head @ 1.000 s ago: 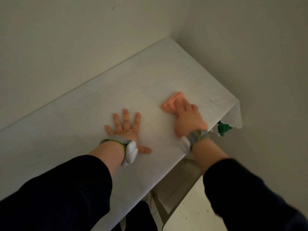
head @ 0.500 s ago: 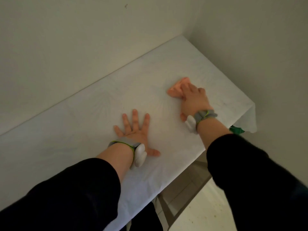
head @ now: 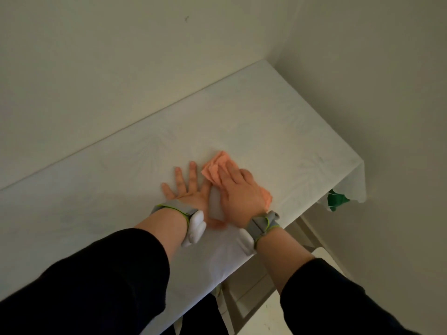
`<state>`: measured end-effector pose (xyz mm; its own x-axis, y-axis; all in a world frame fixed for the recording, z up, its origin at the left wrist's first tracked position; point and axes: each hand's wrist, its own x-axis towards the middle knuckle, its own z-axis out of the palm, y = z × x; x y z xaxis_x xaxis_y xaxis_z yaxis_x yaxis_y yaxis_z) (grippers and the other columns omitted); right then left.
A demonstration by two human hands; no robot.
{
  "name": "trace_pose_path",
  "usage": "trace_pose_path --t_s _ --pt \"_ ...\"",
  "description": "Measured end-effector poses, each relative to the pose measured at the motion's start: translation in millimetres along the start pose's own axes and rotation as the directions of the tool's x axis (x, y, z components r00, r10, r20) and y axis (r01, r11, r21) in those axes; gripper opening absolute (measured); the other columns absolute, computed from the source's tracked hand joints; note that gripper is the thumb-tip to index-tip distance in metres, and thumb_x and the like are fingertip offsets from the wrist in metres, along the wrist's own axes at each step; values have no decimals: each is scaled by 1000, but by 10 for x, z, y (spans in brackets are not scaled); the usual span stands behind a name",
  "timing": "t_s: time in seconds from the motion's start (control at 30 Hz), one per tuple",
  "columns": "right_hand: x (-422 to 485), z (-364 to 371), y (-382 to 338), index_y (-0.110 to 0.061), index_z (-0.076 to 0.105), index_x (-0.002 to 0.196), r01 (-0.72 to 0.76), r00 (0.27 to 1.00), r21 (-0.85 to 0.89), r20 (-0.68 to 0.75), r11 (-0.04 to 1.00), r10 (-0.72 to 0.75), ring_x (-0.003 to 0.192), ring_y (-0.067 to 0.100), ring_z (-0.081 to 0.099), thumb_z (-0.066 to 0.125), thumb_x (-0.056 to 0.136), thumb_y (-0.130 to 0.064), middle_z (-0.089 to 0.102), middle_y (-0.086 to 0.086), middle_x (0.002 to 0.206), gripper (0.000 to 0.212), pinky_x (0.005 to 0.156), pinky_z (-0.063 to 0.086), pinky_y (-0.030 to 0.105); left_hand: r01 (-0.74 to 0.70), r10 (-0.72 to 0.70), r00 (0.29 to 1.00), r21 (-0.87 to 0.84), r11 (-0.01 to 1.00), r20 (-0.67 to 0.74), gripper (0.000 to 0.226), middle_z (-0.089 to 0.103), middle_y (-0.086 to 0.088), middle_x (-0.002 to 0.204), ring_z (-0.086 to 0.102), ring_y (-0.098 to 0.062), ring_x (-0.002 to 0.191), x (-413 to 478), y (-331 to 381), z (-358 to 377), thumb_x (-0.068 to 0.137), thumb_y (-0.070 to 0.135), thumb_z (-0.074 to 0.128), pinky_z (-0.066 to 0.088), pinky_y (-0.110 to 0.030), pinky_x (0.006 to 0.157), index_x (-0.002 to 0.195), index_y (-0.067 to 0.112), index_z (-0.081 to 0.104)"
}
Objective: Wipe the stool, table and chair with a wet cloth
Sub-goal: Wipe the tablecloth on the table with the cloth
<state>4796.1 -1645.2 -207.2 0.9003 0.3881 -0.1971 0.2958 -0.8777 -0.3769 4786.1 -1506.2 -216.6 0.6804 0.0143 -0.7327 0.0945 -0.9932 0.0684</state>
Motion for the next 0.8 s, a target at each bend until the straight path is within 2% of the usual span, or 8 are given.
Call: trace_pose_path --t_s 0.07,0.23,0.3,0.37,0.43,0.5,0.63,0.8 --pt "22 18 28 -23 23 149 9 1000 -23 8 1000 -9 137 27 23 33 97 -30 16 -3 158 53 112 27 38 -16 16 1000 3 1000 -5 128 -47 -5 143 -35 -47 132 -27 -14 -21 70 55 72 -5 -72 103 138 34 -34" --pt "45 3 -62 -26 15 150 -80 996 -55 39 995 83 140 27 16 31 97 -28 8 -6 159 55 115 23 40 -62 63 998 -43 997 5 128 -43 -3 147 -33 -43 135 -113 -20 -114 65 67 68 -5 -69 106 142 34 -29" --pt "53 -31 -83 -28 12 150 -109 992 -56 63 992 113 141 27 12 30 97 -27 4 -7 159 56 116 21 40 -117 115 993 -84 990 -23 130 -39 -1 150 -31 -37 138 -166 -129 -142 61 74 65 -5 -63 110 143 31 -26" --pt "42 -57 -184 -30 9 150 -133 986 -63 95 989 139 143 27 9 30 97 -24 0 -8 160 58 116 19 40 -142 135 988 -85 986 -80 129 -32 -3 153 -26 -31 142 -279 -368 -117 63 70 67 -2 -54 115 146 26 -22" --pt "38 -100 -167 -30 5 150 -168 977 -83 121 982 178 144 27 7 38 95 -22 -3 -8 160 65 117 17 41 -78 66 990 -98 992 -128 127 -29 -5 154 -25 -29 143 -354 -563 -73 65 66 69 0 -50 116 147 24 -18" --pt "36 -118 -188 -31 4 150 -197 969 -100 129 975 209 145 28 6 42 94 -23 -3 -8 160 68 118 15 41 -1 -15 992 -122 993 -126 129 -32 -5 153 -27 -29 142 -495 -854 8 64 66 69 0 -54 115 147 24 -19" --pt "45 -87 -245 -32 4 150 -219 968 -120 101 968 232 145 28 5 25 98 -25 -3 -9 160 56 119 12 42 124 -136 989 -167 978 -59 136 -39 -2 150 -32 -31 139 -857 -1513 266 56 73 69 -1 -62 111 145 28 -23" --pt "94 -4 -295 -32 4 150 -320 938 -140 91 937 334 145 27 3 26 96 -24 -7 -11 159 59 118 8 44 231 -228 973 -218 948 36 139 -40 1 149 -29 -39 139 -1265 -1992 599 50 77 69 10 -74 102 142 36 -26"
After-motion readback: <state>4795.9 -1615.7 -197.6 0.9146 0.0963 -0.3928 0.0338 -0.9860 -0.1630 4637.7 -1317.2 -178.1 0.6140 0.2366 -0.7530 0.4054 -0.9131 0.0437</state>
